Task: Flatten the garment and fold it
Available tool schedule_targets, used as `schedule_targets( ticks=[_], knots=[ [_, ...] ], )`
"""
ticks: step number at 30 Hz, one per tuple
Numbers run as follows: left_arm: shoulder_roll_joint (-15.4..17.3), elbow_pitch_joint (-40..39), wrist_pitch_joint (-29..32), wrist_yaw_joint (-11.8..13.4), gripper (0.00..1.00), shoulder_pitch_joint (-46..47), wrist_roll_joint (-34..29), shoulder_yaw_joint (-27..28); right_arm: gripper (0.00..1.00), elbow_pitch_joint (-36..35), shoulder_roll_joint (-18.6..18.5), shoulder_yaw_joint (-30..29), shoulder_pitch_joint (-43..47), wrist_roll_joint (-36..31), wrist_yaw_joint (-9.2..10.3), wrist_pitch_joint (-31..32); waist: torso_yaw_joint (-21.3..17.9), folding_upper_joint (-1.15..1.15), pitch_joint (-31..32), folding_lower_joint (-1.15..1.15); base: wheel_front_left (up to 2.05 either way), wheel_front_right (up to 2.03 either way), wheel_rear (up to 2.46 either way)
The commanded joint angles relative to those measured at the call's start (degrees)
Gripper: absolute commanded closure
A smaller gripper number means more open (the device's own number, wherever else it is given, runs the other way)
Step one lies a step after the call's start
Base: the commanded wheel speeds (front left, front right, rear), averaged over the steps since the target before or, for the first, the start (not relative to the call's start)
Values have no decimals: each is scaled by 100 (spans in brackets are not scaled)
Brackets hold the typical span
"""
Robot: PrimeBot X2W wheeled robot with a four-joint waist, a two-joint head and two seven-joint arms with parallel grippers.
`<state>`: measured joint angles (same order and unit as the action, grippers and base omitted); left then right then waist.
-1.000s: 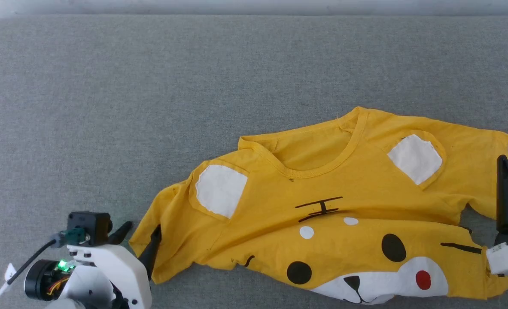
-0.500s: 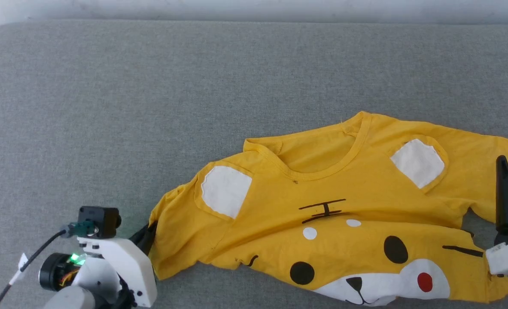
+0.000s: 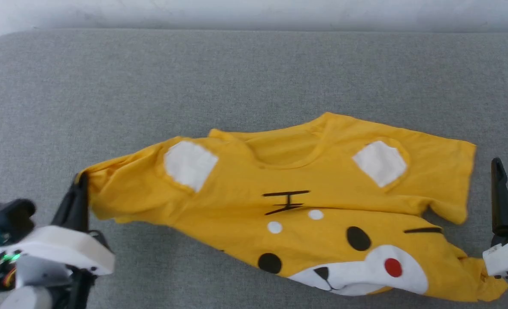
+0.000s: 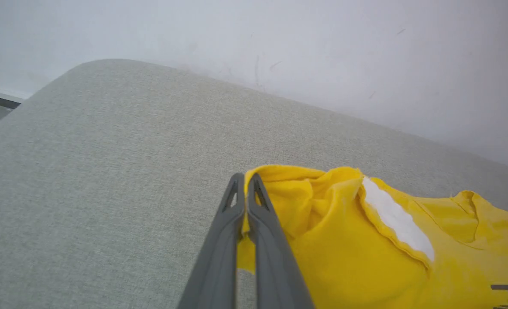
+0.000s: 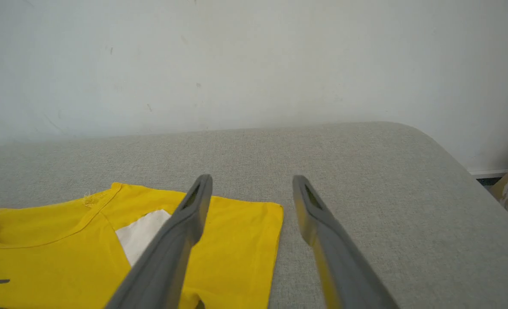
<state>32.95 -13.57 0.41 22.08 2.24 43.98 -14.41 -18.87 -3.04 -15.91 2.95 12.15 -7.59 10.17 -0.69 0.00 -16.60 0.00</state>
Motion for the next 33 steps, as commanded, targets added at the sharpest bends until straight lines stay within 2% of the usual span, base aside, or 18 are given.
schedule_targets(
  ticks=[1, 5, 11, 20, 25, 33],
  knots=[
    [60, -57, -72, 123, 100, -178, 60, 164, 0, 15, 16, 7, 29, 17, 10, 31, -3, 0, -21, 0, 0, 0, 0],
    [117, -223, -187, 299, 100, -532, 160, 485, 0, 20, 16, 27, -129, -221, 10, 181, -8, 0, -115, 0, 0, 0, 0],
    [102, -368, -229, 271, 100, -584, 216, 522, 0, 141, -31, 258, -680, -667, 10, 614, 25, 0, -268, 0, 0, 0, 0],
    [79, -442, -163, 171, 100, -194, 125, 305, 0, 957, -624, 340, -1696, -355, 10, 1838, 163, 0, -612, 0, 0, 0, 0],
    [75, -488, -139, 131, 100, -19, 75, 217, 0, 1383, -972, 300, -1917, -354, 10, 2450, 303, 0, -777, 0, 0, 0, 0],
    [75, -472, -96, 95, 100, 68, 89, 161, 0, 1892, -948, 264, -1949, -193, 10, 2723, 417, 0, -883, 0, 0, 0, 0]
  ],
)
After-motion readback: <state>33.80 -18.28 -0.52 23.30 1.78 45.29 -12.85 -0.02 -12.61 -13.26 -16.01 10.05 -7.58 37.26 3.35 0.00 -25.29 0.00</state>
